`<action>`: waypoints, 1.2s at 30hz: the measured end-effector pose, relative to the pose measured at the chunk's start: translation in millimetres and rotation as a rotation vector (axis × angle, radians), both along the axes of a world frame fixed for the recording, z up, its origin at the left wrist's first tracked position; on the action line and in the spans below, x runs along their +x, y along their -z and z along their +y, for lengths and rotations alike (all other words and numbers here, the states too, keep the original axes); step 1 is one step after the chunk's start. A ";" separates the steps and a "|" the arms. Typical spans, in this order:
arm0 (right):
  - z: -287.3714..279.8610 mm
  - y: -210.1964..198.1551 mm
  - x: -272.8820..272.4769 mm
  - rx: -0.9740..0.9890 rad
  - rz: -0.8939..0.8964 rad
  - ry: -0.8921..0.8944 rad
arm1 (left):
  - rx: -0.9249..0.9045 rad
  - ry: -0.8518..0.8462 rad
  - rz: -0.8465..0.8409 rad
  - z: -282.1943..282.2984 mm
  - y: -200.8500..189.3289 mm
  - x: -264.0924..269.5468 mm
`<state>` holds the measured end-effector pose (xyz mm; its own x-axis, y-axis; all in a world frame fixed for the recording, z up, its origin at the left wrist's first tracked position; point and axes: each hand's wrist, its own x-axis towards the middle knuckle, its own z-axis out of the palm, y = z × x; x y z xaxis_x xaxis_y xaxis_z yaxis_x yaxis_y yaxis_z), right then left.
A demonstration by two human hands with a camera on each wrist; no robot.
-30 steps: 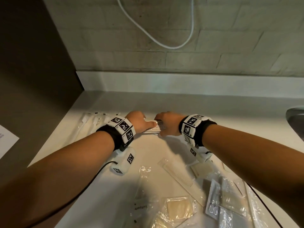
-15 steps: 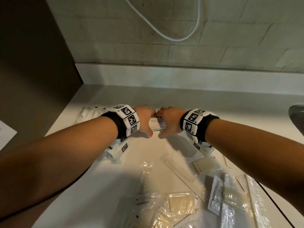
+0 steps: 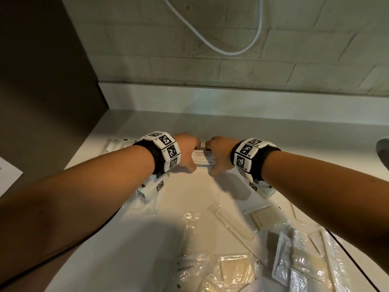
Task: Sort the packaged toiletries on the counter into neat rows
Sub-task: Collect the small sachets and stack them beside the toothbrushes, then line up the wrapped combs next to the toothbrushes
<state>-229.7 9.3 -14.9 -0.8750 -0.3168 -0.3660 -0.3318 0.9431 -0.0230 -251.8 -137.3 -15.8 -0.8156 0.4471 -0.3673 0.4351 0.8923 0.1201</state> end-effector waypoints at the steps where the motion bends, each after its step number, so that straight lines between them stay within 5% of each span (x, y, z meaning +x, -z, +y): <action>1: -0.4 -0.6 -1.4 0.004 -0.001 -0.003 | 0.003 -0.001 -0.002 -0.4 0.1 -1.2; 27: 6.2 -12.3 8.5 -0.075 0.000 0.058 | 0.065 -0.016 0.074 -10.1 -3.6 2.7; 32: 14.5 -26.0 48.0 -0.072 0.061 0.102 | 0.178 -0.055 0.114 -25.2 -17.7 36.7; 33: 12.8 -29.3 115.0 -0.058 0.065 0.121 | 0.172 0.002 0.109 -32.0 -21.3 96.2; 36: 16.6 -24.1 136.5 -0.016 -0.015 0.123 | 0.110 0.001 0.065 -34.6 -17.6 115.6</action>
<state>-93.2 25.9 9.2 -0.9022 -0.2136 -0.3747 -0.2134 0.9760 -0.0426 -136.2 -172.0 1.9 -0.8356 0.4826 -0.2624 0.4461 0.8749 0.1885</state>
